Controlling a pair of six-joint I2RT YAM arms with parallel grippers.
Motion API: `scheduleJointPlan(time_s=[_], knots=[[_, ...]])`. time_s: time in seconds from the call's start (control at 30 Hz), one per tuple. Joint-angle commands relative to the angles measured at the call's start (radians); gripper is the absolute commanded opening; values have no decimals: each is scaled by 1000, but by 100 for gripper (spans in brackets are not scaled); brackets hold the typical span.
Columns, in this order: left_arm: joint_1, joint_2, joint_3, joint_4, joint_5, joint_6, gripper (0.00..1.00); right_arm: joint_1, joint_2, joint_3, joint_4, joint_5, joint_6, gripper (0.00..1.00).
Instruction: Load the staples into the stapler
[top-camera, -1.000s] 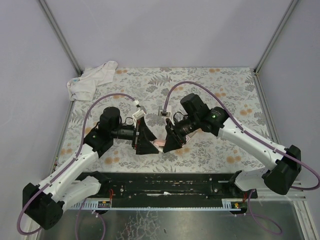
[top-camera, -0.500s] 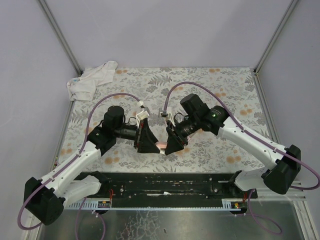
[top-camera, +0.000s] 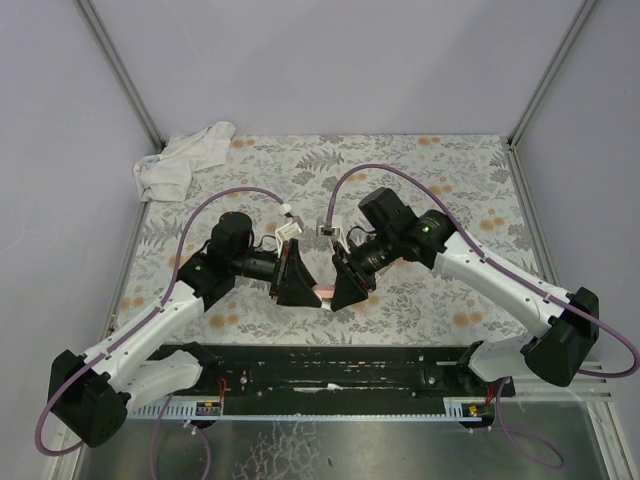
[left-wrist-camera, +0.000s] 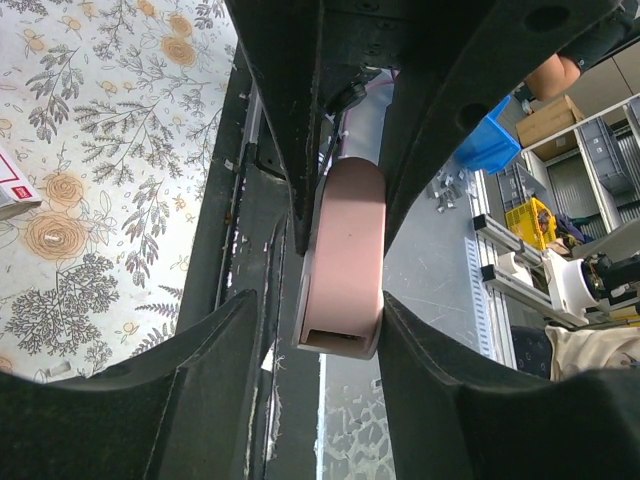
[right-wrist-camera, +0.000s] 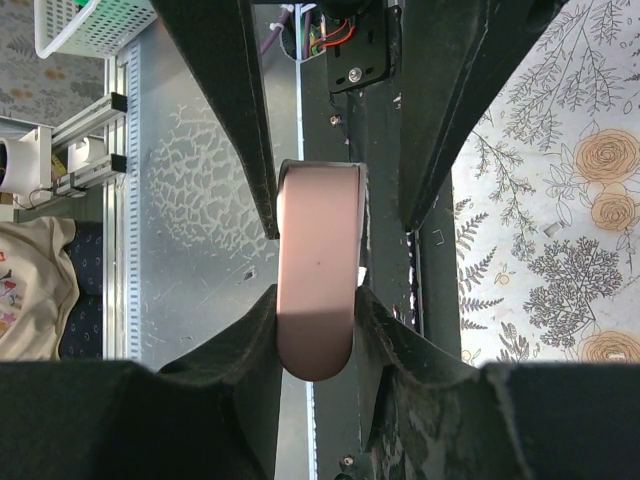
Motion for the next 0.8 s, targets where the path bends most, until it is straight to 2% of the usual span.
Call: scheduleJointPlan(time_s=[0.0,0.13,0.17,0.27,0.33,0.47,0.53,0.63,0.77], knots=[[-6,2,33,43,22,-12,47,7,-2,49,-14,-22,-15,13],[-10,8,33,43,28,-15,39,8,1,50,-14,-18,-16,13],[-12,9,33,42,28,-16,34,8,4,49,-18,-18,-18,13],[-20,12,33,43,25,-19,10,6,4,48,-20,-1,-18,14],[-27,6,27,43,9,-17,0,7,-11,46,4,42,5,25],[-38,-38,-11,106,-78,-23,0,3,-102,-4,150,208,133,69],[-45,-68,-48,202,-133,-63,0,-12,-147,-23,204,275,199,84],[-65,-120,-113,343,-254,-98,0,-62,-207,-48,266,340,320,93],[-97,-164,-183,486,-415,-89,0,-117,-260,-99,357,393,576,97]])
